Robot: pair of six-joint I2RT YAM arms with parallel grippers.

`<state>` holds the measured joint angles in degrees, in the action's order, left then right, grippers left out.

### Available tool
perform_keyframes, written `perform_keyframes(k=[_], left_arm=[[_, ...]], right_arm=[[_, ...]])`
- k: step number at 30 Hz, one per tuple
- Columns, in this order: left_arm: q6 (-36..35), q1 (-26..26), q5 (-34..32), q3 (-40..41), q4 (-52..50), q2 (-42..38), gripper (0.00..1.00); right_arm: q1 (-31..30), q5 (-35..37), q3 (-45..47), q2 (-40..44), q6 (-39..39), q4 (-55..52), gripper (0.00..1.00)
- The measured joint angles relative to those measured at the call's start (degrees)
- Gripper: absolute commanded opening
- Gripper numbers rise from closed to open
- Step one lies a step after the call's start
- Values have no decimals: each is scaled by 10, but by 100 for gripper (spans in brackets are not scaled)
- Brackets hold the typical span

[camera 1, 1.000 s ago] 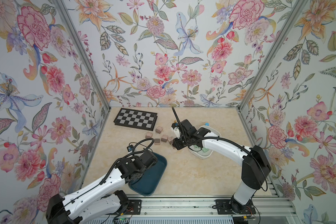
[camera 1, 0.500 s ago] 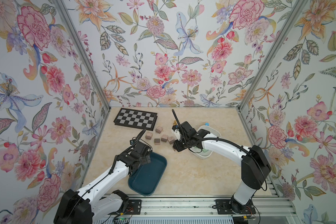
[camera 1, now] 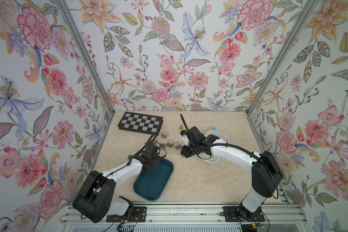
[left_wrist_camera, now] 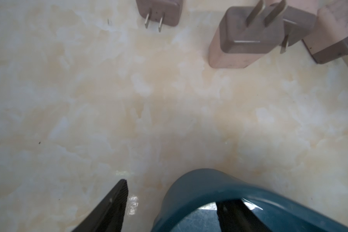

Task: Place the plugs by color into the storage box
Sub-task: Adjust the storage box at the center of the board.

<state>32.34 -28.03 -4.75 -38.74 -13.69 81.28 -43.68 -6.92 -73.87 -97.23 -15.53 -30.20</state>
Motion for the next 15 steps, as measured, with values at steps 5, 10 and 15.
perform_keyframes(k=[5,10,15], left_arm=[[-33,-7,36,-42,67,66,73],[-54,-58,60,-148,102,158,83],[-68,-130,75,-222,113,202,98]], right_arm=[[40,0,37,53,-4,0,25],[97,-2,62,104,-4,-3,25],[122,-2,63,117,-3,-6,25]])
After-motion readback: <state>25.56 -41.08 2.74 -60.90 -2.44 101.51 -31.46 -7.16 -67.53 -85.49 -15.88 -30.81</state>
